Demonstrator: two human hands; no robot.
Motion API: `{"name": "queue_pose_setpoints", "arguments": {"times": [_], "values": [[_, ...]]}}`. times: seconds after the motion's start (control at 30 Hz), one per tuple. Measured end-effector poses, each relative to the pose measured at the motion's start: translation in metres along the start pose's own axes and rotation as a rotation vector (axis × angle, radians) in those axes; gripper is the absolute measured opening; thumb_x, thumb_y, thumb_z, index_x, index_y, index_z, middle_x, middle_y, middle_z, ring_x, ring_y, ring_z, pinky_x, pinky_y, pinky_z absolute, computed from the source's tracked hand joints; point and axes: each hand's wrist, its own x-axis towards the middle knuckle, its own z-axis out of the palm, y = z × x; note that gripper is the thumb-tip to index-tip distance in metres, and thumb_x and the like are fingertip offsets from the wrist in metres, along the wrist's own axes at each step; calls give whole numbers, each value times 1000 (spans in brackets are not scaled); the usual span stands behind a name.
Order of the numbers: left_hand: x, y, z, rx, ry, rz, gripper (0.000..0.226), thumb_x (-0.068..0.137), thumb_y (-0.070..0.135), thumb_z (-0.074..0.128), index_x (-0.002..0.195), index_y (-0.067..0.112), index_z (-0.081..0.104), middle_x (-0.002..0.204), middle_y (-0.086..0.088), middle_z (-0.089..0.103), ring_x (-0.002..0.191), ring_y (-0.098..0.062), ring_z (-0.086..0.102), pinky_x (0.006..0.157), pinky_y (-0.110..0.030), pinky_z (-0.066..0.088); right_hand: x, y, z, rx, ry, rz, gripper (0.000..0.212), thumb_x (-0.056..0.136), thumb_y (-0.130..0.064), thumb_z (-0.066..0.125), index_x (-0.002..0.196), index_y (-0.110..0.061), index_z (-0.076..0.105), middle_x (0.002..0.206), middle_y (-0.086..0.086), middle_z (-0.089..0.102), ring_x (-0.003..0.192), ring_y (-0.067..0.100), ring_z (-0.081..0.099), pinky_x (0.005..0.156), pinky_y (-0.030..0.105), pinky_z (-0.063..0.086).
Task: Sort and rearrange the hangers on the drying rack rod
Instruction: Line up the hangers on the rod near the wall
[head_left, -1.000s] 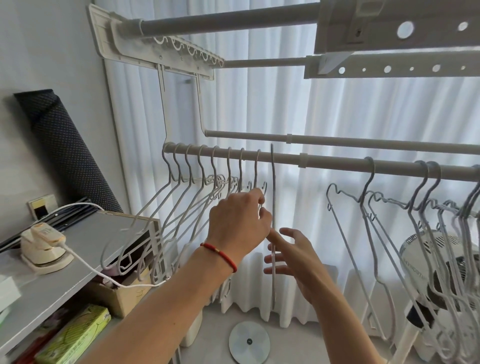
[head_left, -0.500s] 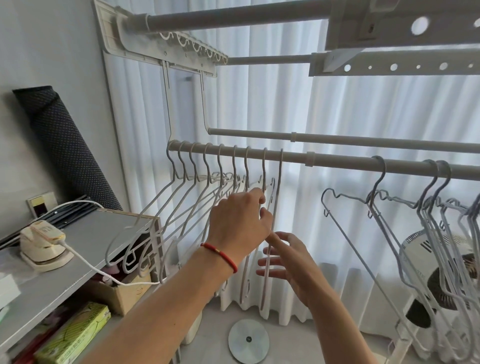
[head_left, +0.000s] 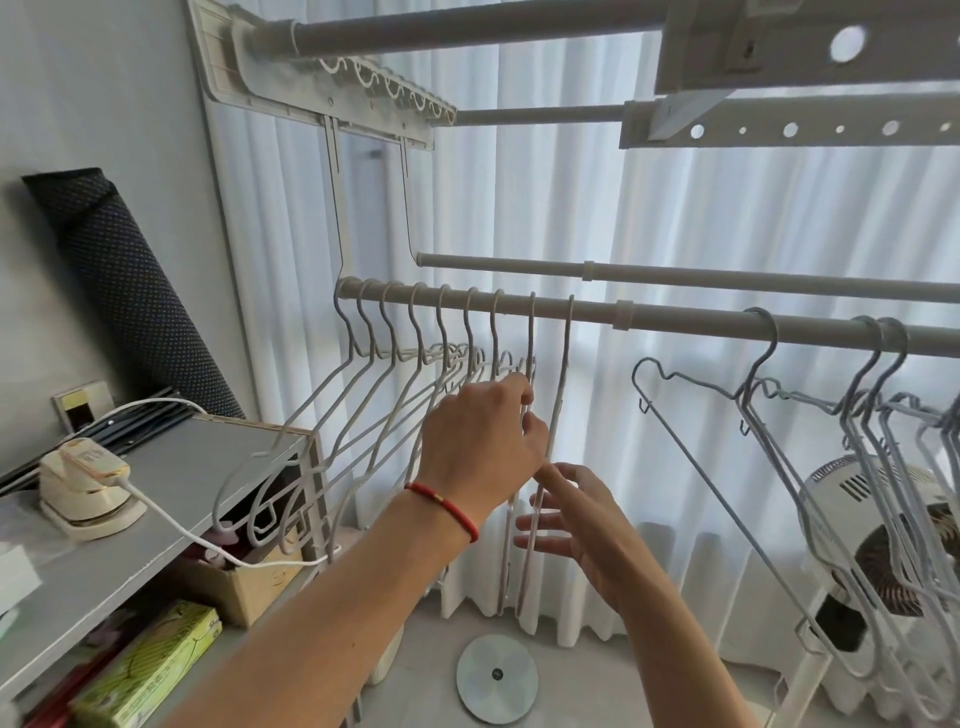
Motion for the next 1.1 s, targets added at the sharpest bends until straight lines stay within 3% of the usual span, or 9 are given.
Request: {"name": "queue_pose_setpoints", "arguments": {"times": [0.1, 0.2, 0.33, 0.43, 0.53, 0.67, 0.83, 0.97, 1.1], "values": [[1, 2, 2, -3, 11, 9, 28, 94, 34, 59, 119, 26, 67, 101, 2, 76, 96, -20, 70, 82, -33, 55, -10, -4, -4, -128, 24, 9, 116, 61, -90, 66, 151, -23, 36, 127, 11, 60, 98, 22, 74, 91, 44, 62], [2, 6, 6, -10, 2, 21, 28, 93, 34, 56, 118, 26, 67, 98, 3, 76, 95, -21, 70, 84, -34, 54, -27, -7, -11, -265, 157, -59, 101, 73, -90, 50, 149, -25, 39, 127, 6, 61, 106, 22, 69, 98, 46, 57], [6, 16, 12, -52, -11, 46, 26, 90, 30, 56, 112, 24, 69, 93, 1, 76, 88, -24, 71, 77, -36, 58, -54, -20, -31, -526, 555, -405, 42, 95, -46, 60, 130, -22, 59, 115, -5, 69, 94, 12, 68, 84, 34, 55], [7, 27, 17, -92, -34, 58, 26, 89, 29, 55, 111, 24, 68, 91, 1, 75, 87, -25, 70, 75, -37, 58, -64, -30, -59, -725, 877, -612, 33, 93, -24, 63, 125, -15, 65, 118, 3, 66, 108, 23, 60, 93, 40, 50], [7, 39, 23, -101, -39, 97, 27, 90, 30, 54, 113, 25, 68, 93, 3, 75, 89, -24, 69, 77, -36, 58, -66, -29, -84, -1013, 971, -457, 44, 90, -24, 65, 132, -11, 61, 134, 10, 62, 127, 31, 47, 101, 47, 40], [7, 48, 29, -109, -54, 104, 27, 91, 31, 54, 113, 25, 68, 94, 3, 75, 88, -23, 69, 75, -33, 56, -66, -27, -95, -1238, 856, -147, 53, 98, -32, 56, 144, -10, 44, 134, 12, 60, 126, 32, 50, 102, 49, 38], [7, 46, 30, -112, -61, 88, 27, 91, 31, 55, 114, 25, 67, 93, 4, 75, 89, -22, 69, 77, -32, 56, -58, -25, -100, -1120, 691, -156, 25, 103, -22, 49, 121, -12, 62, 114, 8, 69, 106, 30, 64, 84, 40, 49], [6, 43, 26, -110, -47, 69, 27, 90, 30, 55, 114, 25, 68, 93, 5, 74, 89, -21, 68, 74, -30, 53, -42, -16, -95, -524, 455, -147, 13, 102, -20, 54, 109, -21, 65, 107, -1, 68, 95, 20, 65, 82, 38, 53], [5, 39, 22, -107, -35, 62, 26, 90, 29, 55, 113, 25, 68, 92, 5, 75, 89, -22, 68, 75, -30, 51, -32, -1, -82, 18, 249, -148, 21, 107, -29, 46, 96, -18, 61, 108, 3, 57, 111, 26, 59, 89, 51, 56]]}}
